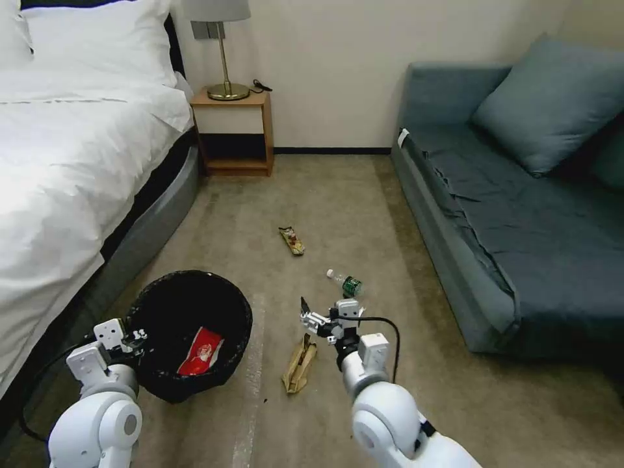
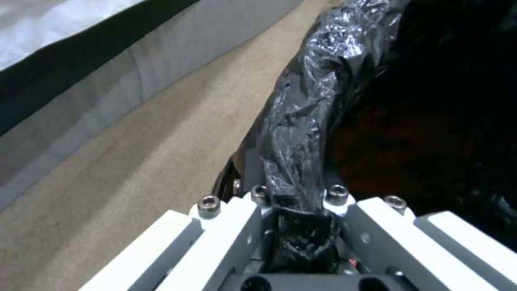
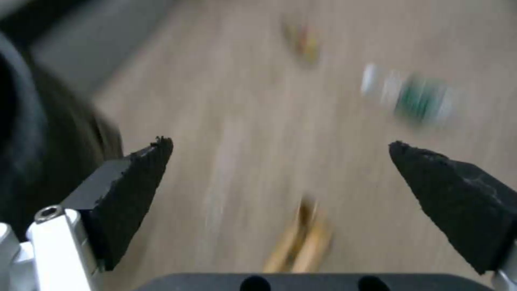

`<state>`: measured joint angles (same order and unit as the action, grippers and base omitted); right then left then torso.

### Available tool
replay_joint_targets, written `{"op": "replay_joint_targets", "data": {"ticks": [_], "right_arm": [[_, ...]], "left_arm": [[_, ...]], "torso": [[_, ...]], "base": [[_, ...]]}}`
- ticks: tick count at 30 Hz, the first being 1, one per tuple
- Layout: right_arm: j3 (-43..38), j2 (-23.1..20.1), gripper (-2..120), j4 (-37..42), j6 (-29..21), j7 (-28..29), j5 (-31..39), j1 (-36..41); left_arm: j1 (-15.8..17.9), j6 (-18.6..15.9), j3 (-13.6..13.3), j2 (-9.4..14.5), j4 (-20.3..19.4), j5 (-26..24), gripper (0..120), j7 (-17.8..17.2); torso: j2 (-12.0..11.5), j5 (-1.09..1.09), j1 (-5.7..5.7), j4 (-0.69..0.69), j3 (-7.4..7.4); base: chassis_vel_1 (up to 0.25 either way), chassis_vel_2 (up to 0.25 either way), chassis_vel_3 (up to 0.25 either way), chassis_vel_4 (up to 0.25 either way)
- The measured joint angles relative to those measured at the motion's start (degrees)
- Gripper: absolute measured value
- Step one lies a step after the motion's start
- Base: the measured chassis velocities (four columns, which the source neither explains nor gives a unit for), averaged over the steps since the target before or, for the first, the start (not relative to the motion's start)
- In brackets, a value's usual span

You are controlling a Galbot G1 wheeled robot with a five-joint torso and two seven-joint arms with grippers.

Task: Pick up the trash bin, then pick up the garbage on the floor and place it into the trash bin.

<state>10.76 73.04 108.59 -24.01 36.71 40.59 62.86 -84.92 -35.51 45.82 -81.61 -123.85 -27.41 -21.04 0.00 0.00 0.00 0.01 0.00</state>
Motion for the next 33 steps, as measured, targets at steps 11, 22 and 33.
{"op": "replay_joint_targets", "data": {"ticks": [11, 22, 33], "right_arm": [[6.27, 6.31, 100, -25.75, 2.11, 2.63, 1.38, -5.1], [6.58, 9.27, 100, -33.33, 5.36, 0.09, -1.38, -6.38], [7.08, 11.94, 72, -39.95, 9.12, -1.96, -5.56, -7.0]], "left_arm": [[0.08, 0.06, -0.22, -0.14, 0.44, 0.45, 3, 0.02], [-0.1, 0.13, -0.17, -0.22, 0.48, 0.69, 3, 0.05], [-0.35, 0.33, 0.26, -0.06, 0.41, 0.79, 3, 0.07]], "torso": [[0.0, 0.0, 0.0, -0.01, 0.0], [0.0, -0.01, 0.0, -0.01, 0.0], [0.0, -0.01, 0.0, -0.01, 0.0]], "base": [[0.0, 0.0, 0.0, 0.0], [0.0, 0.0, 0.0, 0.0], [0.0, 0.0, 0.0, 0.0]]}}
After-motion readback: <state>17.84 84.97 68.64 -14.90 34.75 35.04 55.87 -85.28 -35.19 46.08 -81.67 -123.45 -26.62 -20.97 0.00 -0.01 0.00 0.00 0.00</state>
